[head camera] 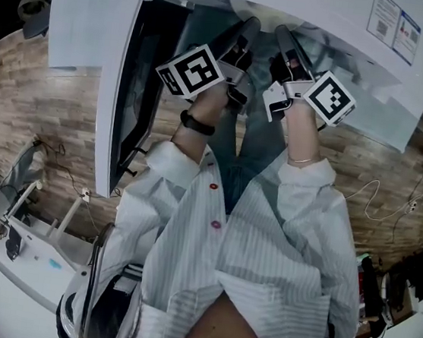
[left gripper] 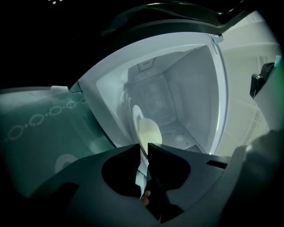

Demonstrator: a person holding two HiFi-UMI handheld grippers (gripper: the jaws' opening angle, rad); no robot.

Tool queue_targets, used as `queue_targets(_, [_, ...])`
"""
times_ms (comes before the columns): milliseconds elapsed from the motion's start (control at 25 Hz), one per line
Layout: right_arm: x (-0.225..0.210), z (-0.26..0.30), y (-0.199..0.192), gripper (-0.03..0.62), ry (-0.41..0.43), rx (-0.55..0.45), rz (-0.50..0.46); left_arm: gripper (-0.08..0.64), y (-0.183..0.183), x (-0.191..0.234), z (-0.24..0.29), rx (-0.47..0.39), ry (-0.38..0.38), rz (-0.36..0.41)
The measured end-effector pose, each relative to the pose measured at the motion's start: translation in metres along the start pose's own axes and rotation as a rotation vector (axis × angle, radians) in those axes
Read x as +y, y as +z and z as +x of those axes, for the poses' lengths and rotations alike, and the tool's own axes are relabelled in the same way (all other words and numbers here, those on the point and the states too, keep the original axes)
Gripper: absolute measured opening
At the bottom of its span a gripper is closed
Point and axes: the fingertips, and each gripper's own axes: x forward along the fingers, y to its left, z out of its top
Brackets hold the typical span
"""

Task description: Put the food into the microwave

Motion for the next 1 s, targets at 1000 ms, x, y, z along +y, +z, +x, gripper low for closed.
queue_targets(1000, [-0.006,0.006,0.013,0.078,-0.121,-0.044,-0.042,0.083,0.008,0.002,0.013,0.054,0.093,0.133])
